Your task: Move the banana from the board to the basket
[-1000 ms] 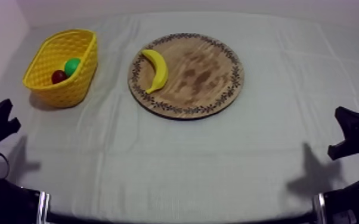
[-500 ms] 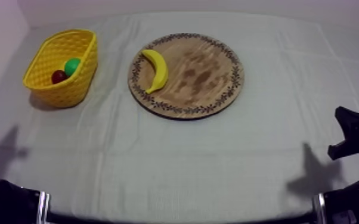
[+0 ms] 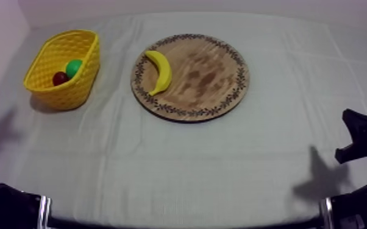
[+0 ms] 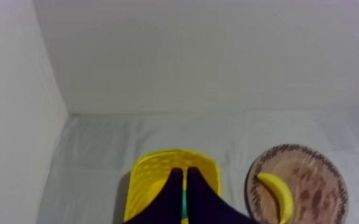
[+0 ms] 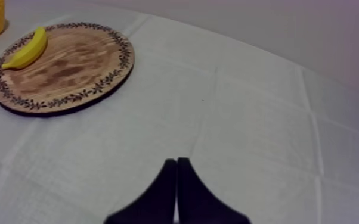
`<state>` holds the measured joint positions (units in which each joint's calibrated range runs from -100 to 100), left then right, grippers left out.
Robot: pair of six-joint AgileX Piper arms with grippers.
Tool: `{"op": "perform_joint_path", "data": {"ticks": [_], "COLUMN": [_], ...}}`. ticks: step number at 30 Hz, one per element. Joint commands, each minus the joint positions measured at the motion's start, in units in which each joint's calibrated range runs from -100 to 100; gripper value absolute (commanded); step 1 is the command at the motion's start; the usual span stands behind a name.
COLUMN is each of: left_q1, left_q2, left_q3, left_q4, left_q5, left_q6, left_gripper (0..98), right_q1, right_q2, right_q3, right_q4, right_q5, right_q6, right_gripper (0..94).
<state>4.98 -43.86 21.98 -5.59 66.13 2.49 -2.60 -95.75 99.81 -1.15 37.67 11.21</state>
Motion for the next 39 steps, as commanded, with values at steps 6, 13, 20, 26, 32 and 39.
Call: {"op": "perform_joint_path", "data": {"ticks": [6,13,20,26,32,39], "left_q1": [3.1,7.1,11.4,15.4,18.5,21.8], "left_q2": [12.2,21.6,28.9,34.9,41.4,49.2], "left_q3": [-19.4,-31.3,-39.2,-42.0,-42.8,-43.8], "left_q4": [-0.34,-1.60,-3.44,-6.22,-8.13,-10.31], "left_q5": [4.0,8.7,10.9,13.3,15.2,16.2], "left_q6": [1.2,3.5,5.6,7.9,10.6,14.1], "left_gripper": [0.0,0.0,0.0,0.0,0.0,0.0], "right_q1": [0.0,0.0,0.0,0.0,0.0,0.0], "right_q2": [0.0,0.0,0.0,0.0,0.0,0.0], "right_q3": [0.0,0.0,0.0,0.0,0.0,0.0], "right_q4": [0.0,0.0,0.0,0.0,0.0,0.0], "right_q5": [0.0,0.0,0.0,0.0,0.0,0.0], "right_q6": [0.0,0.0,0.0,0.0,0.0,0.0], "right_gripper": [0.3,0.3,0.3,0.3,0.3,0.3]}}
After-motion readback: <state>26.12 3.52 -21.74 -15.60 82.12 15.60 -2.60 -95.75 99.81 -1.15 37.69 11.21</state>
